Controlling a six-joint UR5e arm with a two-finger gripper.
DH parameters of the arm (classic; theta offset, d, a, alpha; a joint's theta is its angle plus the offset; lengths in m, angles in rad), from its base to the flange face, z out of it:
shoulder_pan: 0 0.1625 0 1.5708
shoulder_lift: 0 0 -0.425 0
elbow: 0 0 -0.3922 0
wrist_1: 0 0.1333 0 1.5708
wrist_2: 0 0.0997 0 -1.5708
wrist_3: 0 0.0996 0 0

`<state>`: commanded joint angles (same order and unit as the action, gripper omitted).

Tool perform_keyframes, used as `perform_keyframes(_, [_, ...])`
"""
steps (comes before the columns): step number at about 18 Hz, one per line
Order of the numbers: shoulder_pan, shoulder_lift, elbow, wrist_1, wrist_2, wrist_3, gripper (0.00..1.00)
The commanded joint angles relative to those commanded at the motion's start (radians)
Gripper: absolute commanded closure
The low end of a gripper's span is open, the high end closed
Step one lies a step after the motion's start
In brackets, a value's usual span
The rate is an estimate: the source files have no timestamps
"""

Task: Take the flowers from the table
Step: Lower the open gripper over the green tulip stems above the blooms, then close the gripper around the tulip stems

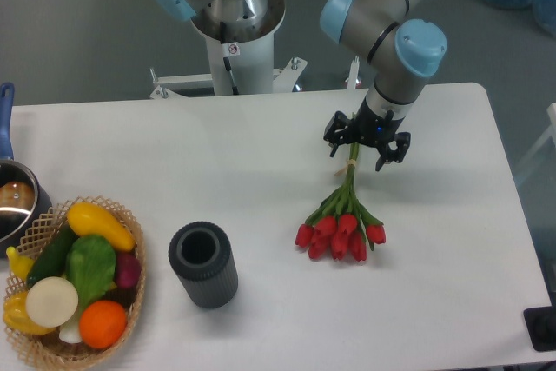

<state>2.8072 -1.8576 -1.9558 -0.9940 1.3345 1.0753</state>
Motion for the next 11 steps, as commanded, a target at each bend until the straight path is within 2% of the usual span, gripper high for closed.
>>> perform_keyframes(5, [-0.011, -0.018, 0.002, 0.003, 0.038, 0.031, 0.00])
perform_keyframes(11, [-0.020, -0.048, 0.002, 0.048, 0.041, 0.043, 0.00])
